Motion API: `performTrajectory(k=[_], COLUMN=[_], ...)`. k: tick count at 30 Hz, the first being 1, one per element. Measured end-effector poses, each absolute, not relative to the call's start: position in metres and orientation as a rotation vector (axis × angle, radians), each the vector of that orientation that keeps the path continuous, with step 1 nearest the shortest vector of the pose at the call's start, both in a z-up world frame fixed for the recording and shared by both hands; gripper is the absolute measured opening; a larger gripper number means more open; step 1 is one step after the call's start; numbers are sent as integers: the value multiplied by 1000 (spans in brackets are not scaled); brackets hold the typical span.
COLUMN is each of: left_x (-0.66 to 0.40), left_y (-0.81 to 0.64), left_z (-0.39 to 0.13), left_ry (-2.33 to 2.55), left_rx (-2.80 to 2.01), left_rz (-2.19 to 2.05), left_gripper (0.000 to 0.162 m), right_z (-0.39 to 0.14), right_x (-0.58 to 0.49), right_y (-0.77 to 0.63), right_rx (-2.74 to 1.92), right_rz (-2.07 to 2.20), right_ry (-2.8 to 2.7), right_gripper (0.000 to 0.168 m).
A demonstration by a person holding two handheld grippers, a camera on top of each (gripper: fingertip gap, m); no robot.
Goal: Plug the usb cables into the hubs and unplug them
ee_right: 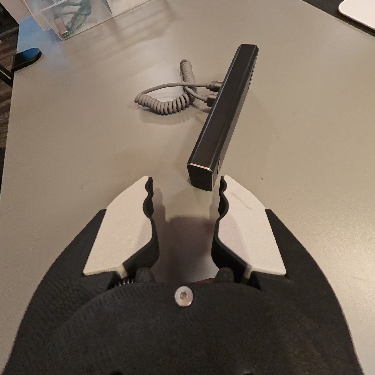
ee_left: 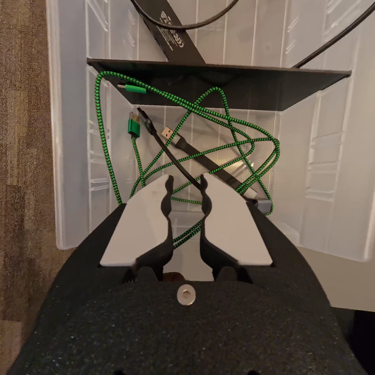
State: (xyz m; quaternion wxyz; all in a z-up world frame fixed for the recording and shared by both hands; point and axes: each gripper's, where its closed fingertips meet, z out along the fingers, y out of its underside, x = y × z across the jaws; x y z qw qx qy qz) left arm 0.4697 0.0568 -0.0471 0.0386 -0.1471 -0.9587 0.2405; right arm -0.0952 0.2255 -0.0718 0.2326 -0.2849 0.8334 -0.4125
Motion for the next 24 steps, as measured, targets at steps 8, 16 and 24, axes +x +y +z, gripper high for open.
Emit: performTrajectory(k=[8,16,24], left_x=[463,467,411], left_y=[57,48,63], left_z=[-70,14,133], left_ry=[-2912,-2941,-2701], left_rx=[-409,-505,-734], left_rz=[682,1064,1474], left_gripper=[19,3,3], right_z=[-73,-71,-71], right_x=[-92,-94,-94], right_y=[230,229,229], right_rx=[-833,-802,-808], right_rz=[-1124,-1130,-1134], right_ry=[2286,2269,2271], right_gripper=[62,62,62])
